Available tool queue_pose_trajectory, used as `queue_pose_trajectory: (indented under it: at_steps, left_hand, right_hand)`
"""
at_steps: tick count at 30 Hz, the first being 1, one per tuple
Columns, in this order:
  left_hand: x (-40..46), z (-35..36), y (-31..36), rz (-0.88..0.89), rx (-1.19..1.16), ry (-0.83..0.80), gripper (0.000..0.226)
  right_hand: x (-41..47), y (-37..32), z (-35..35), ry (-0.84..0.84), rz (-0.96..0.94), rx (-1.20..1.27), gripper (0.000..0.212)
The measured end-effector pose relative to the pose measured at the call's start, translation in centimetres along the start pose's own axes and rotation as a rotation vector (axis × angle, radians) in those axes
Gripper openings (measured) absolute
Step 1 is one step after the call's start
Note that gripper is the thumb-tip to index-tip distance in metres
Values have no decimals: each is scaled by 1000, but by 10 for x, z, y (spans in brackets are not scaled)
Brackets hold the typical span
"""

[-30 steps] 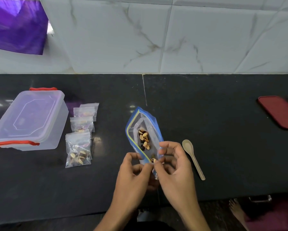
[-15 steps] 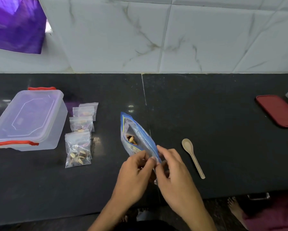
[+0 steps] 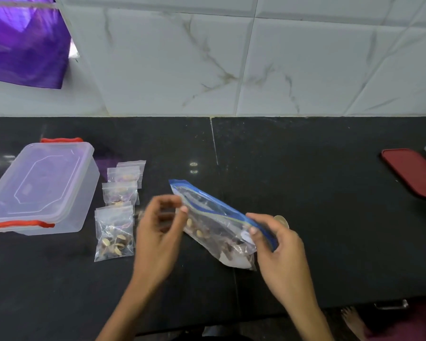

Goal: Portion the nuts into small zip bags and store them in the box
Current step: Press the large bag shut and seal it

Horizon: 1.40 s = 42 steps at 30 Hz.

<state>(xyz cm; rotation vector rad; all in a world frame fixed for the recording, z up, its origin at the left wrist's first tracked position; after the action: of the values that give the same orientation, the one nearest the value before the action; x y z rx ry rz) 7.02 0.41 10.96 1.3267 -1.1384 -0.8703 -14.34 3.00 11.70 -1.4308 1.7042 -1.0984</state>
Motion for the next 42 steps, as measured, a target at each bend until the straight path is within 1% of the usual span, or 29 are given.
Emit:
queue_pose_trajectory:
  at_steps: [1, 2, 4, 5, 6, 7, 9, 12, 13, 14, 16, 18, 21, 23, 26, 27, 28, 30, 32, 34, 36, 38, 39, 40, 42]
  left_hand:
    - [8, -8, -5, -3, 34, 35, 18]
    - [16, -12, -12, -20, 78, 20, 34]
    - [29, -9, -28, -94, 140, -109, 66]
    - [35, -6, -37, -124, 151, -179, 75]
    - [41, -1, -44, -132, 158, -243, 77]
    - [46, 5, -45, -118, 162, -297, 72]
    - [54, 15, -43, -77, 107, -347, 52]
    - [60, 25, -31, -39, -63, -296, 25]
    - [60, 28, -25, -28, -105, -272, 20]
    - [61, 30, -21, -20, -120, -250, 21]
    - [59, 34, -19, -42, -138, -225, 33]
    - [59, 35, -20, -75, -162, -195, 38]
    - [59, 36, -21, -114, -157, -136, 33]
    - [58, 36, -24, -164, -186, -121, 30]
    - [58, 32, -30, -243, -194, -114, 26]
    - [59, 31, -31, -252, -185, -124, 25]
    - [60, 31, -31, -253, -170, -145, 25]
    - [61, 32, -28, -228, -152, -214, 29]
    - [60, 35, -22, -148, -128, -316, 34]
    - [58, 39, -12, -44, -121, -391, 33]
    - [57, 43, -5, 46, -131, -431, 29]
    - [57, 46, -4, 102, -144, -444, 27]
    - [57, 46, -5, 118, -149, -435, 26]
    - [58, 45, -8, 121, -155, -408, 27]
    - [57, 42, -21, 74, -177, -356, 33]
  right_hand:
    - [5, 3, -2, 19, 16, 40, 18]
    - [11, 7, -3, 33, 43, 77, 14]
    - [21, 17, -5, 60, 102, 131, 9]
    - [26, 22, -6, 77, 127, 150, 7]
    - [30, 25, -7, 89, 152, 167, 7]
    - [34, 27, -7, 99, 171, 189, 9]
    - [41, 28, -7, 118, 189, 252, 15]
    - [51, 29, -8, 175, 181, 310, 23]
    - [55, 29, -10, 196, 173, 307, 26]
    - [57, 29, -12, 217, 164, 305, 29]
    - [63, 27, -17, 263, 136, 306, 33]
    - [69, 25, -20, 304, 121, 275, 32]
    - [76, 24, -21, 337, 125, 222, 28]
    - [78, 29, -24, 347, 133, 171, 37]
    - [78, 36, -29, 318, 155, 101, 50]
    - [77, 35, -30, 305, 147, 71, 48]
    - [76, 32, -32, 306, 120, 24, 42]
    - [73, 17, -38, 357, 30, -104, 27]
    - [71, 0, -39, 380, -77, -250, 24]
    - [73, -19, -29, 296, -195, -415, 33]
    - [77, -35, -6, 122, -307, -486, 48]
    - [82, -49, 21, -64, -388, -510, 56]
    - [86, -54, 34, -145, -410, -525, 55]
    - [89, -59, 44, -215, -418, -530, 49]
    - [95, -67, 57, -265, -445, -501, 23]
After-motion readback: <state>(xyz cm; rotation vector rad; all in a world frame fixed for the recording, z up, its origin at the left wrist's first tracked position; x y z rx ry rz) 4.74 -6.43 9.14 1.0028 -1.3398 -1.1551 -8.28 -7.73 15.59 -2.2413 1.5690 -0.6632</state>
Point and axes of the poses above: each hand's wrist, its own x-axis towards the middle knuckle, its own z-axis out of the palm, y = z × x, the point moved 8 cm from there along x, towards the middle knuckle, and after that the axes turned 2 degrees about y, right-handed, at the moved point
